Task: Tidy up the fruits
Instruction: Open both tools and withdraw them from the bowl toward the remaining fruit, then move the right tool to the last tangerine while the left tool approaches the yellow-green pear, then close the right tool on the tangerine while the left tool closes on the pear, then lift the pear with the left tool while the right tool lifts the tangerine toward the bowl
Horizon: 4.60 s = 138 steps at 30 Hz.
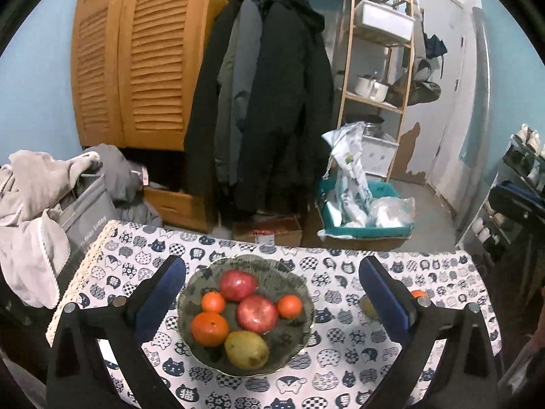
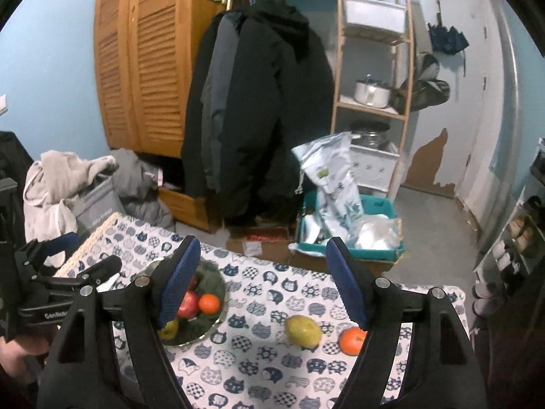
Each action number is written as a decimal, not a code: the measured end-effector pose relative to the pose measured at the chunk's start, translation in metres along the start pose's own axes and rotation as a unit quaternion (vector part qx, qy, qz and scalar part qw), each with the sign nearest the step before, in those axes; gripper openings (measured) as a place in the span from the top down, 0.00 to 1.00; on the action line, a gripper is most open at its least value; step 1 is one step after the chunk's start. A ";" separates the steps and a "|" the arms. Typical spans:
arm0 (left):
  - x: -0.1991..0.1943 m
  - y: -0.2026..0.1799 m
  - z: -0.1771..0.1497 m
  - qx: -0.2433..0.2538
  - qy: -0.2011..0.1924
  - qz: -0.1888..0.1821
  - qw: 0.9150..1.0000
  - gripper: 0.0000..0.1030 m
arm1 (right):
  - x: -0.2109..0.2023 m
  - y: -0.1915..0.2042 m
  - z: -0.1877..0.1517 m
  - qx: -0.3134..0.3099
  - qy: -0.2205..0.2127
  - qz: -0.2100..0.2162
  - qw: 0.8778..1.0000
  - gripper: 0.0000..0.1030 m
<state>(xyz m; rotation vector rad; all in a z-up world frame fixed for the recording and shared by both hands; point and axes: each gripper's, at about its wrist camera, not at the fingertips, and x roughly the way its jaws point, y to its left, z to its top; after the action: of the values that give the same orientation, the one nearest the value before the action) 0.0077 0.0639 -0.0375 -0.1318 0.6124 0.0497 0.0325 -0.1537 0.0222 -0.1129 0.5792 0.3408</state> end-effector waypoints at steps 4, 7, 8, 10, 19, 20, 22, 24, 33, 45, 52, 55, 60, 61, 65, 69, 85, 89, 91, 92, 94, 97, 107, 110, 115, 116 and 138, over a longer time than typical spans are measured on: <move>-0.012 -0.011 0.006 0.007 -0.014 -0.004 1.000 0.00 | -0.018 -0.009 -0.004 -0.001 -0.014 -0.011 1.000 0.27; -0.020 -0.022 0.008 0.023 -0.026 0.001 0.999 0.00 | -0.030 -0.019 -0.009 0.000 -0.021 -0.028 0.999 0.27; -0.022 -0.025 0.009 0.026 -0.028 0.000 0.999 0.00 | -0.034 -0.022 -0.010 0.002 -0.023 -0.031 0.999 0.27; -0.024 -0.032 0.010 0.029 -0.030 -0.004 0.999 0.00 | -0.042 -0.029 -0.012 0.008 -0.029 -0.033 0.999 0.27; -0.023 -0.066 0.011 0.053 -0.027 -0.022 0.998 0.00 | -0.050 -0.057 -0.024 0.025 -0.028 -0.063 0.997 0.26; -0.023 -0.069 0.010 0.055 -0.027 -0.024 0.998 0.00 | -0.051 -0.059 -0.026 0.026 -0.026 -0.066 0.997 0.26; -0.022 -0.076 0.011 0.059 -0.025 -0.027 0.998 0.00 | -0.052 -0.067 -0.028 0.033 -0.026 -0.071 0.997 0.26; -0.021 -0.081 0.011 0.062 -0.023 -0.030 0.997 0.00 | -0.053 -0.072 -0.030 0.037 -0.023 -0.075 0.996 0.26; 0.010 -0.100 0.007 0.070 0.011 -0.037 0.997 0.00 | -0.034 -0.096 -0.042 0.049 0.010 -0.102 0.994 0.26; 0.085 -0.136 -0.022 0.096 0.097 -0.041 0.990 0.00 | 0.038 -0.132 -0.074 0.071 0.106 -0.116 0.985 0.26; 0.140 -0.150 -0.044 0.096 0.154 -0.044 0.982 0.00 | 0.097 -0.150 -0.102 0.087 0.174 -0.102 0.976 0.26; 0.162 -0.154 -0.056 0.098 0.172 -0.043 0.979 0.00 | 0.126 -0.159 -0.123 0.106 0.211 -0.094 0.967 0.26; 0.193 -0.158 -0.076 0.092 0.213 -0.048 0.972 0.00 | 0.163 -0.173 -0.150 0.130 0.259 -0.087 0.953 0.26; 0.198 -0.158 -0.080 0.089 0.219 -0.048 0.970 0.00 | 0.171 -0.176 -0.156 0.132 0.271 -0.087 0.949 0.26; 0.216 -0.160 -0.092 0.084 0.241 -0.050 0.966 0.00 | 0.191 -0.182 -0.178 0.138 0.303 -0.086 0.939 0.26; 0.229 -0.162 -0.100 0.079 0.258 -0.054 0.961 0.00 | 0.205 -0.185 -0.195 0.145 0.323 -0.078 0.932 0.26; 0.253 -0.192 -0.112 0.093 0.283 -0.079 0.951 0.00 | 0.236 -0.183 -0.216 0.143 0.341 -0.048 0.928 0.38; 0.259 -0.201 -0.117 0.096 0.291 -0.090 0.948 0.00 | 0.234 -0.185 -0.216 0.138 0.340 -0.061 0.928 0.39; 0.262 -0.205 -0.121 0.103 0.294 -0.091 0.946 0.00 | 0.230 -0.190 -0.219 0.140 0.340 -0.076 0.927 0.39; 0.263 -0.207 -0.123 0.106 0.295 -0.092 0.945 0.00 | 0.228 -0.194 -0.219 0.144 0.339 -0.080 0.926 0.39; 0.266 -0.211 -0.126 0.108 0.300 -0.093 0.943 0.00 | 0.224 -0.204 -0.223 0.162 0.336 -0.088 0.923 0.39; 0.273 -0.215 -0.133 0.105 0.313 -0.098 0.939 0.00 | 0.217 -0.218 -0.227 0.191 0.330 -0.091 0.920 0.39; 0.285 -0.228 -0.143 0.119 0.313 -0.097 0.937 0.01 | 0.205 -0.225 -0.231 0.197 0.322 -0.096 0.921 0.39; 0.286 -0.227 -0.144 0.119 0.312 -0.095 0.938 0.13 | 0.204 -0.224 -0.230 0.197 0.320 -0.094 0.922 0.39; 0.287 -0.227 -0.146 0.132 0.306 -0.092 0.938 0.18 | 0.201 -0.222 -0.229 0.192 0.317 -0.097 0.924 0.39; 0.286 -0.227 -0.146 0.135 0.305 -0.093 0.938 0.18 | 0.201 -0.222 -0.228 0.192 0.317 -0.096 0.924 0.39; 0.218 -0.218 -0.106 0.165 0.220 -0.088 0.957 0.18 | 0.165 -0.203 -0.189 0.163 0.264 -0.109 0.944 0.39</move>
<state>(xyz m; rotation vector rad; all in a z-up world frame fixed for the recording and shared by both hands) 0.1441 -0.1653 -0.2257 0.1326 1.0420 -0.2611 0.1338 -0.3350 -0.2247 0.0557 1.1361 -0.0125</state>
